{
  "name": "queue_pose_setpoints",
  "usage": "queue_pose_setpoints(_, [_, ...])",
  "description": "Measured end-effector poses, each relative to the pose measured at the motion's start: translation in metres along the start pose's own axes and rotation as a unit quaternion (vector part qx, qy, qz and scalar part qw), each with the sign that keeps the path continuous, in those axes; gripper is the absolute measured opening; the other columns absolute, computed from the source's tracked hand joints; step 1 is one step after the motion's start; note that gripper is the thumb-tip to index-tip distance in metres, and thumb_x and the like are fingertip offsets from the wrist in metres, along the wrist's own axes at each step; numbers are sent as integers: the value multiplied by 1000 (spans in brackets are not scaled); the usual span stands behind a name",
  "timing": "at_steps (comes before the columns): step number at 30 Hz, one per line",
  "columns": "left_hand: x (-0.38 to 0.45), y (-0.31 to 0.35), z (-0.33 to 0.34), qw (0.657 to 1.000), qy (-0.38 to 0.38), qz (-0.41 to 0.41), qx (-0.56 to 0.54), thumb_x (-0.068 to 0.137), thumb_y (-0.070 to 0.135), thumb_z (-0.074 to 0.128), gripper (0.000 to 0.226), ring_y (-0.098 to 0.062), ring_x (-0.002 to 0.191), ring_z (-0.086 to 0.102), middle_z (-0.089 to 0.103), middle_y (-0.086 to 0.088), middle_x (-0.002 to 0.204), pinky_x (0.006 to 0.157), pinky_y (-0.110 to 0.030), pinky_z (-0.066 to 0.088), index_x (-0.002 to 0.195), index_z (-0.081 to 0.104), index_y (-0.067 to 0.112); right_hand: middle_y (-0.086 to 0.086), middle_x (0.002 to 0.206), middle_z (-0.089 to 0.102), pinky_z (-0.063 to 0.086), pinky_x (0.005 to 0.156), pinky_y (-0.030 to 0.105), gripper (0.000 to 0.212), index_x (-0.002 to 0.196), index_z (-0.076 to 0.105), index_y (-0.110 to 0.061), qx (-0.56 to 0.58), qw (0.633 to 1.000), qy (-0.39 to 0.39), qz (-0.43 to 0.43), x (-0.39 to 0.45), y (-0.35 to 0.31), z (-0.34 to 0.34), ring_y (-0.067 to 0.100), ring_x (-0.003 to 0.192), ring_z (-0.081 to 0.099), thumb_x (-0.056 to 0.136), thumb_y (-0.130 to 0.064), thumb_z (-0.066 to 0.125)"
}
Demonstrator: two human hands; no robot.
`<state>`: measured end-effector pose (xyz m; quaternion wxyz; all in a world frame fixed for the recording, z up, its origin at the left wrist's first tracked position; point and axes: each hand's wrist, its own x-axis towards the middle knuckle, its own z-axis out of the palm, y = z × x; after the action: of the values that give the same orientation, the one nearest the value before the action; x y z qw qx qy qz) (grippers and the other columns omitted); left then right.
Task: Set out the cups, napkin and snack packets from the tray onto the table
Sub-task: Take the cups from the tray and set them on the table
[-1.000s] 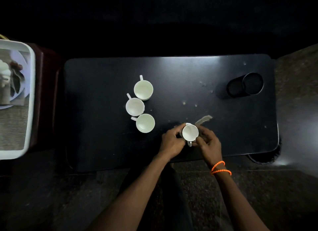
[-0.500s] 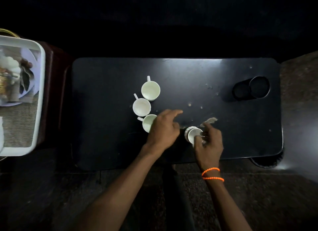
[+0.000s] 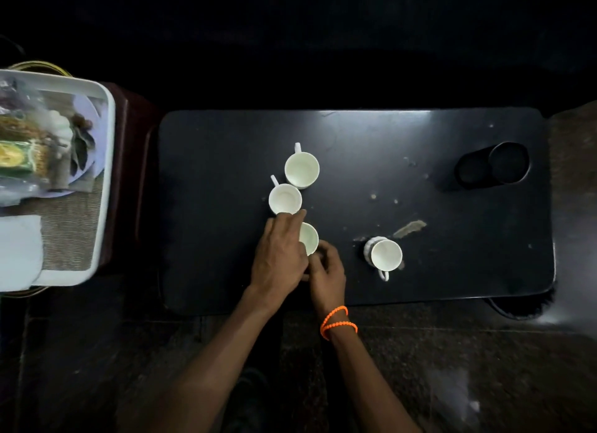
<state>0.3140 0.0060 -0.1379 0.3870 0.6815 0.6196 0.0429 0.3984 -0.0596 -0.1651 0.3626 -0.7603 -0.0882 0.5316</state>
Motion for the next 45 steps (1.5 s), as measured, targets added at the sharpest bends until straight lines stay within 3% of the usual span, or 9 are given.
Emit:
queue_pose_setpoints(5, [-13,-13,7,989,-9,-129,-74,92,4,55,62,-32,116,57,54,-11,129,100,-42,47,151,48,21,-1,129,66,53,101,57,52,129,66,-26,-53,998,8,-28,-2,3,-5,22,119,66,78,-25,56])
queue_pose_setpoints(10, [-22,-27,10,959,-52,-219,-170,86,6,59,55,-23,97,64,61,-10,116,93,-33,52,136,62,27,-10,129,62,54,101,55,51,122,70,-38,-56,996,14,-62,-9,5,-3,18,119,64,75,-26,56])
queue_pose_setpoints(14, [-28,-34,13,934,-65,-263,-233,81,3,59,56,-26,88,72,71,-9,90,91,-46,59,130,66,28,-11,127,64,55,101,52,50,118,70,-44,-59,995,19,-73,-16,8,-4,14,118,65,73,-27,56])
queue_pose_setpoints(18, [-34,-39,16,937,-61,-255,-230,81,5,61,53,-18,81,71,71,-2,83,79,-34,58,128,66,31,-18,126,67,53,104,34,50,107,67,-64,-76,993,22,-91,-22,8,-4,1,117,63,72,-30,58])
queue_pose_setpoints(22, [-35,-40,17,939,-58,-252,-229,82,5,63,52,-14,79,68,69,0,82,70,-26,51,126,66,32,-17,126,67,51,100,25,50,106,66,-65,-80,991,21,-102,-20,12,-5,0,117,63,69,-33,58])
queue_pose_setpoints(36, [-32,-43,20,936,-69,-249,-239,81,9,63,46,-19,77,73,73,-3,78,73,-34,57,122,65,30,-17,126,67,53,103,29,53,124,72,-34,-98,989,0,-113,-8,21,-14,-1,117,63,74,-21,60])
queue_pose_setpoints(39, [-32,-40,17,941,-55,-252,-220,84,8,63,48,-19,89,69,70,-4,98,80,-29,53,129,65,24,-11,127,67,55,99,31,53,127,71,-29,-105,986,-6,-127,-6,19,-20,5,113,66,76,-18,61])
queue_pose_setpoints(42, [-39,-27,13,970,57,-182,-151,83,3,62,52,-27,110,64,59,-8,123,99,-41,52,134,64,16,0,118,70,53,92,18,47,122,72,-18,-97,975,79,-186,2,10,-40,4,104,68,77,-11,58])
queue_pose_setpoints(45, [-44,0,19,977,114,-66,-166,79,4,59,52,-26,108,63,60,-4,118,98,-41,53,129,67,17,3,110,69,55,88,28,38,116,73,-13,-103,942,215,-238,13,-2,-73,15,101,67,81,-9,59])
